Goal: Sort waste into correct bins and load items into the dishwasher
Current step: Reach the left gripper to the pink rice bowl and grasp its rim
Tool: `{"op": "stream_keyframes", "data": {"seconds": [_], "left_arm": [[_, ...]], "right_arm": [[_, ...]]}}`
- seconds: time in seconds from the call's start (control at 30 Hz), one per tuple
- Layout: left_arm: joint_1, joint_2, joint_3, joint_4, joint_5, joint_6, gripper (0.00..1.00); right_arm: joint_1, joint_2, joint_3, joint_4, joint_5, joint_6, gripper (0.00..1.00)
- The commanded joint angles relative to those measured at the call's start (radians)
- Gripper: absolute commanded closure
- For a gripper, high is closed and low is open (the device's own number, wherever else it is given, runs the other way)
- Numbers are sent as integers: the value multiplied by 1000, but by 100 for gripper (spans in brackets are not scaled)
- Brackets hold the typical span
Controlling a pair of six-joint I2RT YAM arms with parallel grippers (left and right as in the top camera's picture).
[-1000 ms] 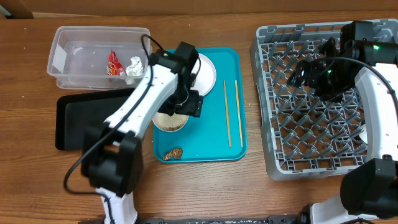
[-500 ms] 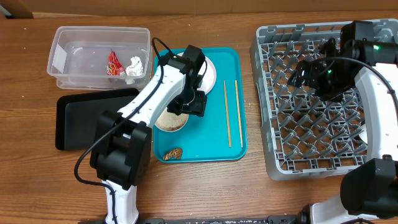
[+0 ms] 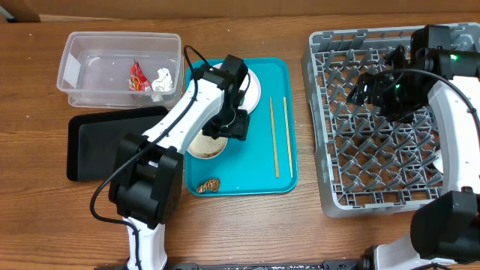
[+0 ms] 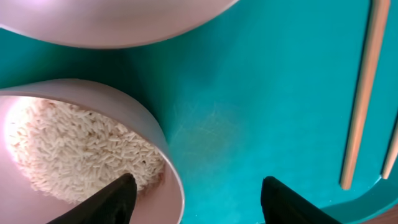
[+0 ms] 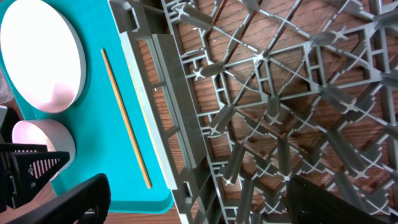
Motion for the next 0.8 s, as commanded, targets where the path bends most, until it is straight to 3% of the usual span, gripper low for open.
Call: {"op": "stream_keyframes", "data": {"seconds": [0.0, 0.1, 0.27, 0.77], "left_arm": [[-12, 13, -38, 13, 4, -13, 34], [-12, 13, -60, 19, 4, -17, 37], [-11, 13, -64, 23, 4, -17, 57], [-11, 13, -95, 51, 0, -17, 65]], "right_arm": [[2, -2, -3, 4, 6, -7, 8], [2, -3, -3, 4, 6, -7, 8], [2, -2, -3, 4, 6, -7, 8], [2, -3, -4, -14, 6, -7, 9]]}}
